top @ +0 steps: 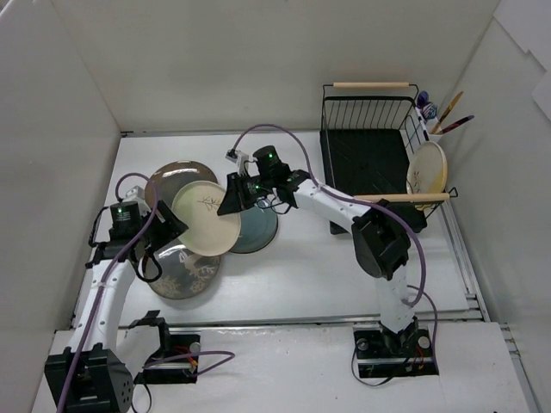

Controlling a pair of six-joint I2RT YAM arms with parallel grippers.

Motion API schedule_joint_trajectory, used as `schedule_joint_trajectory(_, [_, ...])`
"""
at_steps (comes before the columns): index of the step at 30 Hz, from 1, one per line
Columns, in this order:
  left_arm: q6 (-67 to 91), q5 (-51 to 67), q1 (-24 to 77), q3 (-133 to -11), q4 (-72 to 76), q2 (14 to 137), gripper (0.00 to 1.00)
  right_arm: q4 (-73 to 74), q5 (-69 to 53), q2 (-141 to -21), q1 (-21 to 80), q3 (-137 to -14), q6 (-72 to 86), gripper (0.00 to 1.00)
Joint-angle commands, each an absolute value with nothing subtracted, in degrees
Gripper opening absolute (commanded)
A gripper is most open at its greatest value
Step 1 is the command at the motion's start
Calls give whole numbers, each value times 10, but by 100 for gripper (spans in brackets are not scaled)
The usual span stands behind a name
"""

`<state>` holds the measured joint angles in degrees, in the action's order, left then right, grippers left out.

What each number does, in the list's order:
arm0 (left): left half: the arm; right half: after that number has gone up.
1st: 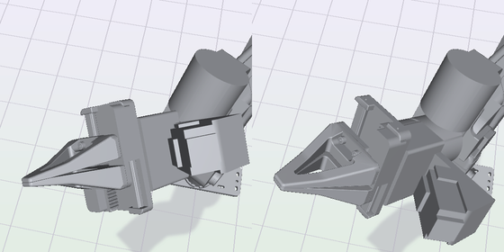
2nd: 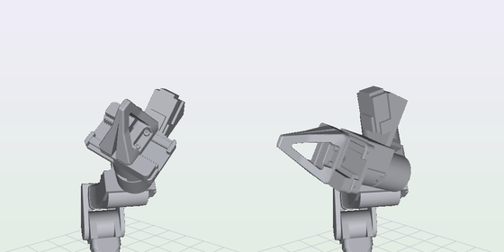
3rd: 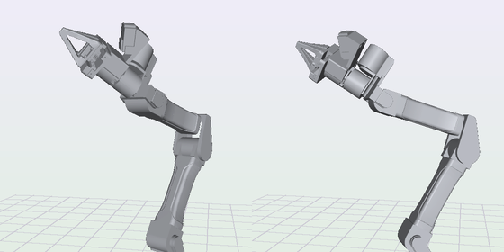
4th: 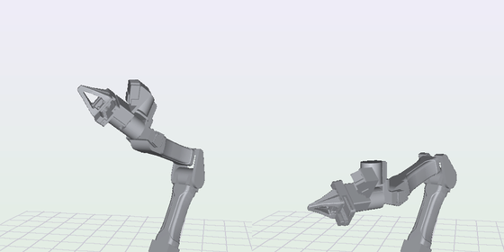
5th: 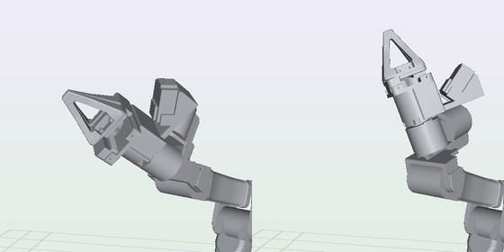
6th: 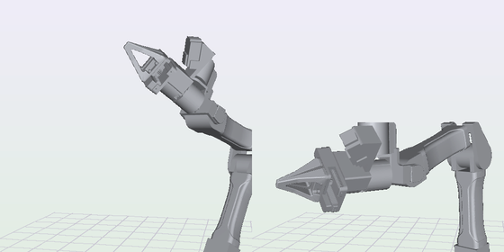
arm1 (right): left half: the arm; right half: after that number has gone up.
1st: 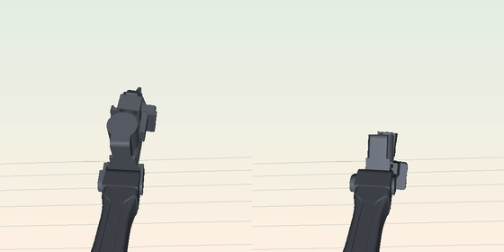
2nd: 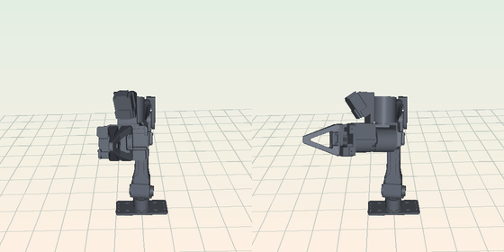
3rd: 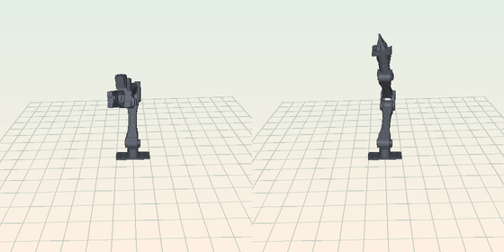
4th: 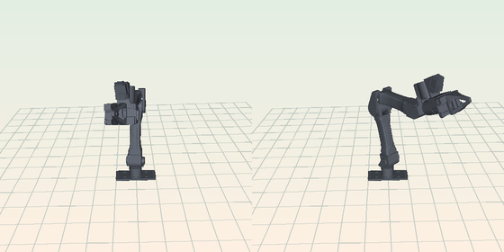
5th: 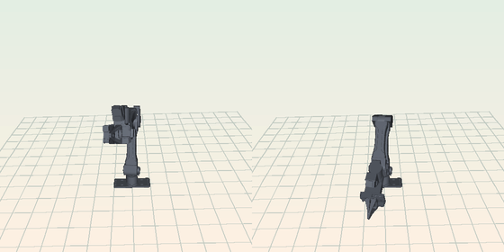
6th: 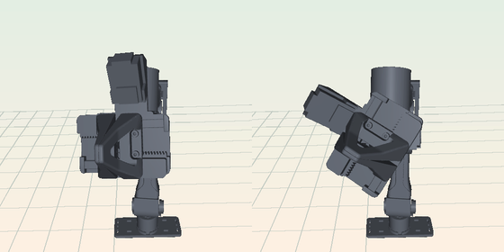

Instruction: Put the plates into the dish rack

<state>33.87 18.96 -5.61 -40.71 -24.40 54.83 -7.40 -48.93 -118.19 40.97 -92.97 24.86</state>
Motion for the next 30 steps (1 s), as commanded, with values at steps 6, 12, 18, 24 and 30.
schedule_joint_trajectory(6, [304,148,-54,-471,-275,529,80,-26,-419,-1038,381,-1004,157,0])
schedule_joint_trajectory(12, [282,117,-54,-488,-300,530,91,-4,-330,-964,358,-1017,99,0])
schedule_joint_trajectory(18, [274,101,-54,-495,-300,533,99,37,-262,-899,320,-1062,55,0])
schedule_joint_trajectory(24, [273,111,-54,-484,-291,537,99,66,-140,-837,295,-1073,-35,0])
schedule_joint_trajectory(30, [274,120,-54,-483,-287,541,99,98,-61,-799,250,-1082,-108,0])
